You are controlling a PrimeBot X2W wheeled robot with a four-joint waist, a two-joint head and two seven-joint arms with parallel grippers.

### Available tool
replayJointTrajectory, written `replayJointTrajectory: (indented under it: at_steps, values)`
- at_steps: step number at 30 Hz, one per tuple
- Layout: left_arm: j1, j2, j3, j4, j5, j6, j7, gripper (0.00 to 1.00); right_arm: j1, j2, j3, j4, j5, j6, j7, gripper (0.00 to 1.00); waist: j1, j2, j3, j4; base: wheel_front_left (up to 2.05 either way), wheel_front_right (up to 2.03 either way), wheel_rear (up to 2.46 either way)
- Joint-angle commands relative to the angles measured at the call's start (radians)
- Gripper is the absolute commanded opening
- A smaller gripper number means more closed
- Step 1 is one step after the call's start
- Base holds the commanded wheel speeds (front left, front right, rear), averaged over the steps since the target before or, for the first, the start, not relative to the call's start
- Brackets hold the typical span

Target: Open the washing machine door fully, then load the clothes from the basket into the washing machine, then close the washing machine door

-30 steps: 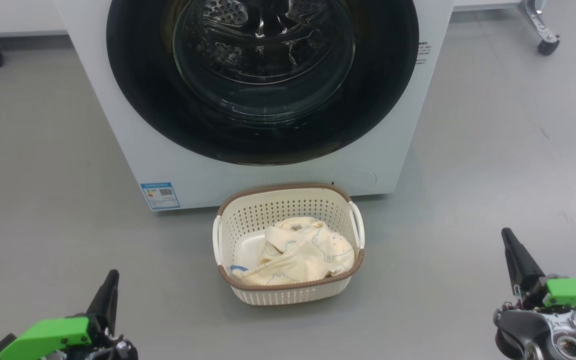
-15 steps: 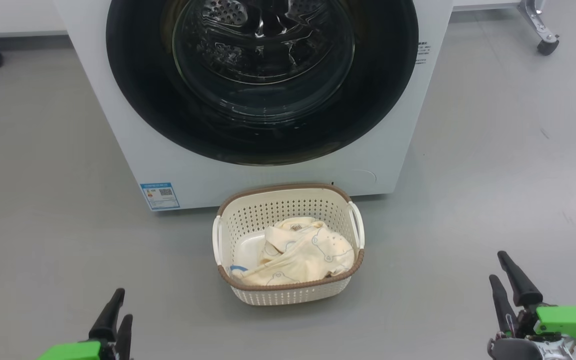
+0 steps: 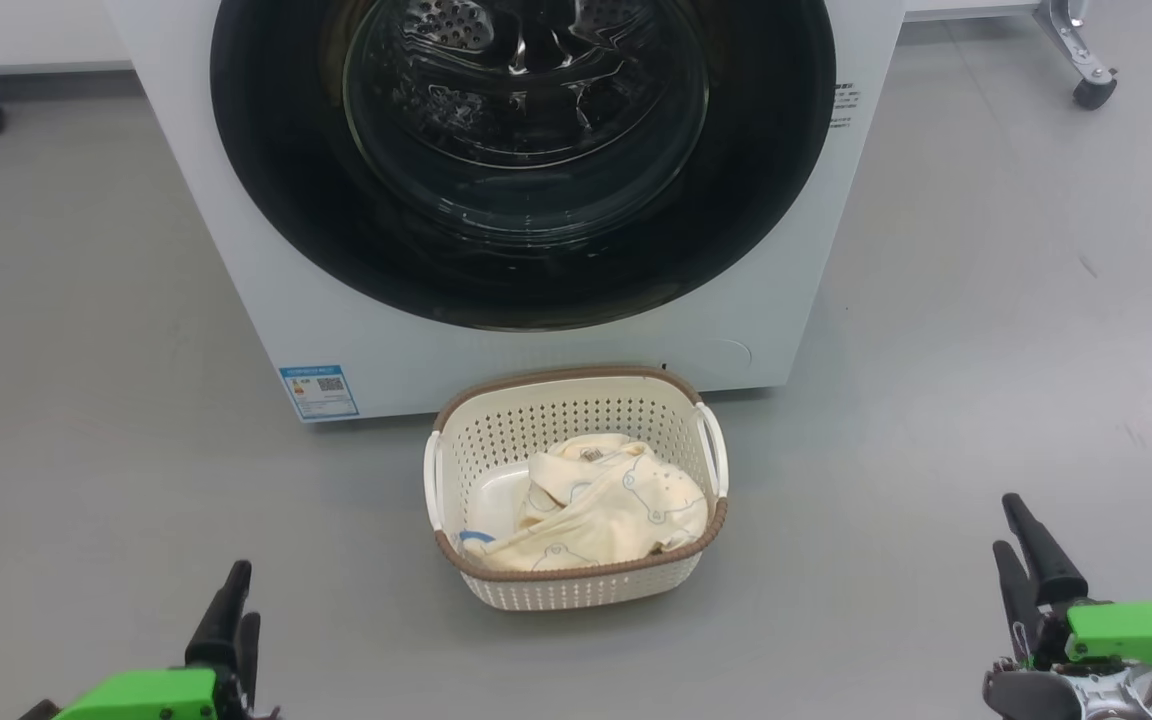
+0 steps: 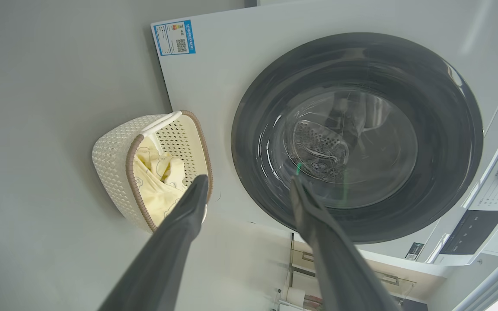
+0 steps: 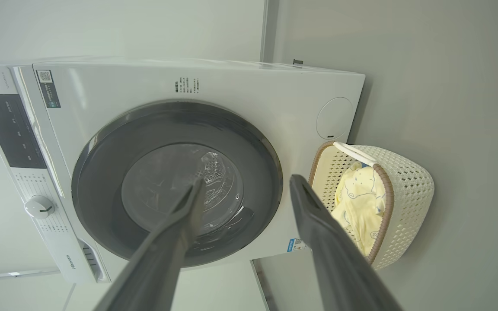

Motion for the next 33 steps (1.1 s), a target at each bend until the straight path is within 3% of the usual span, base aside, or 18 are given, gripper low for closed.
replayJointTrajectory:
  at_steps: [1,23,33]
  values:
    - [-0.057,0.02,0.004,-0.039,0.024,-0.001,-0.01,1.0,-0.059,-0.028,0.005,-0.039,-0.021,0.001,-0.01,1.0,0.0,0.0,0.0,0.0,0.0,0.0,0.0]
    - [-0.062,0.013,-0.014,-0.103,0.468,0.015,-0.078,1.0,-0.084,-0.053,0.015,-0.048,-0.441,0.002,-0.089,1.0,0.0,0.0,-0.004,0.001,0.0,0.0,0.0]
    - [-0.066,0.016,-0.032,-0.112,0.615,0.019,-0.105,1.0,-0.093,-0.056,0.018,-0.051,-0.601,0.002,-0.116,1.0,0.0,0.0,-0.003,0.0,0.0,0.0,0.0]
